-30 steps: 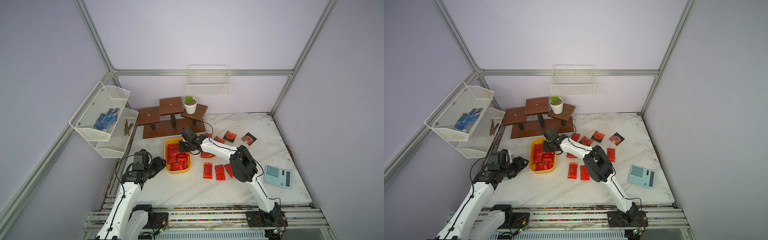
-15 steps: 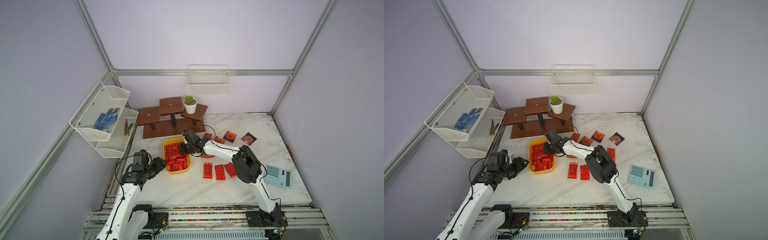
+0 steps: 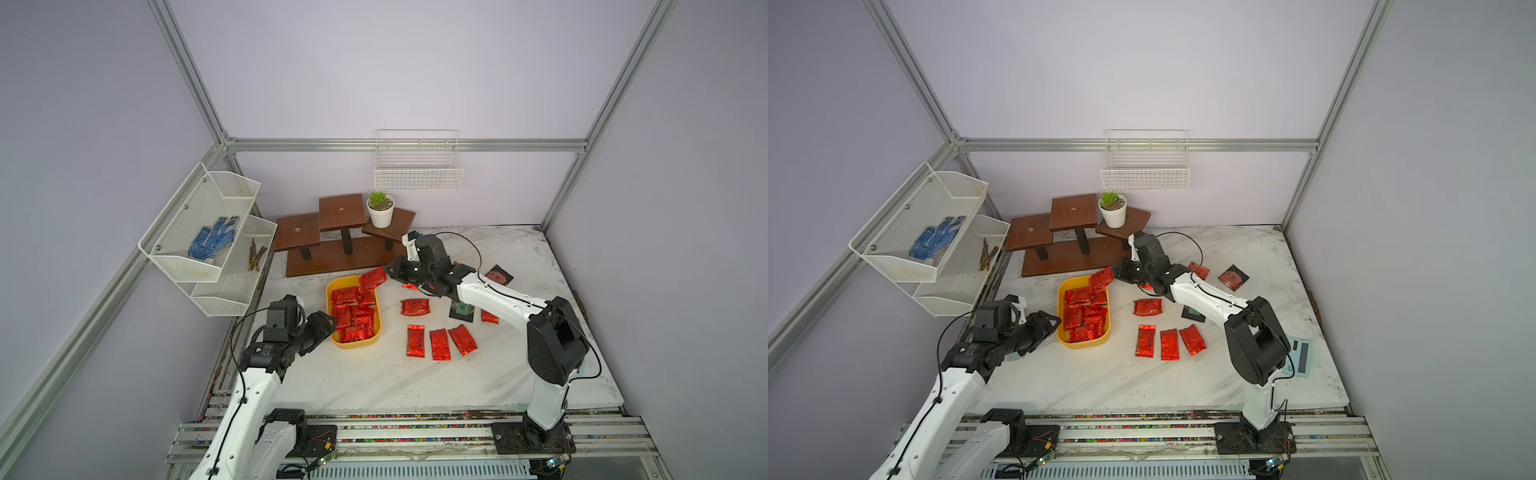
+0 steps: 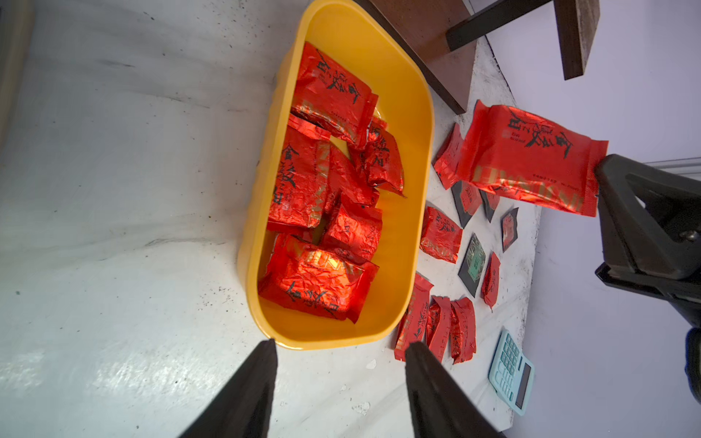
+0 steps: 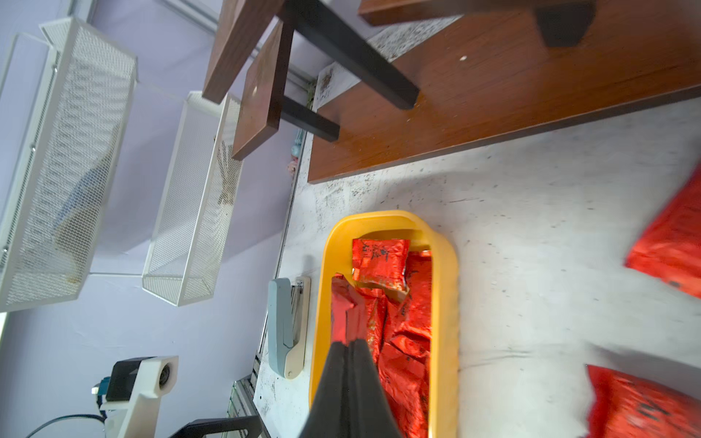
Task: Take the tea bags out of the storage box
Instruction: Pick up the tea bag from the storage box, then place the tea bag at the center of the board.
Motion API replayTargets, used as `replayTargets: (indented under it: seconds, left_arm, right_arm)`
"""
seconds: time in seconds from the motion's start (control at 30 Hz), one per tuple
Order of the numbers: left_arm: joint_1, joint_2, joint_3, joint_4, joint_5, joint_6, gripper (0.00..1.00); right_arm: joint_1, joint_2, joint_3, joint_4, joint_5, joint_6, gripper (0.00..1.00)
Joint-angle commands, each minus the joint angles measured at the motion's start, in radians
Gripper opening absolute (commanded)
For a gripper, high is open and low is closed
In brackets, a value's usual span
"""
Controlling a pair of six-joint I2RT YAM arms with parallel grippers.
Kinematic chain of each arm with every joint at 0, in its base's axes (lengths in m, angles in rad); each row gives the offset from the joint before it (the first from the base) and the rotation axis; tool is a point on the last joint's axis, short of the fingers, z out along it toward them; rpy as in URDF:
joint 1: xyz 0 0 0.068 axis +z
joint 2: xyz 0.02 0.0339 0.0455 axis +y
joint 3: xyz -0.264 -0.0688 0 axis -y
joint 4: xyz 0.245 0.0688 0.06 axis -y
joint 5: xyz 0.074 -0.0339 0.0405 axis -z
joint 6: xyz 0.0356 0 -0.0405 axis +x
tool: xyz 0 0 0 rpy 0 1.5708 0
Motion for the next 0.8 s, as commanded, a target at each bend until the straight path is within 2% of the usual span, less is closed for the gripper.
replayTargets:
  seconds: [0.0,0.17,0.3,0.53,0.77]
  left_arm:
    - [-0.054,0.01,0.051,0.022,-0.035,-0.023,0.58]
    - [-0.154,0.075,0.089,0.048,-0.092,-0.038,0.58]
    - [-0.196,0.132,0.117,0.073,-0.098,-0.041,0.58]
    - [-0.204,0.176,0.144,0.081,-0.106,-0.024,0.58]
    - [-0.204,0.204,0.157,0.067,-0.116,-0.007,0.58]
  right_arm:
    - [-0.068,-0.067,-0.053,0.04,-0.009,0.005,0.0]
    - [-0.189,-0.083,-0.09,0.036,-0.015,-0.013,0.0]
    - [-0.273,-0.044,-0.088,0.048,-0.01,-0.033,0.0]
    - [-0.383,0.127,0.027,0.04,-0.032,-0.052,0.0]
    - [-0.434,0.321,0.184,0.005,-0.044,-0.066,0.0]
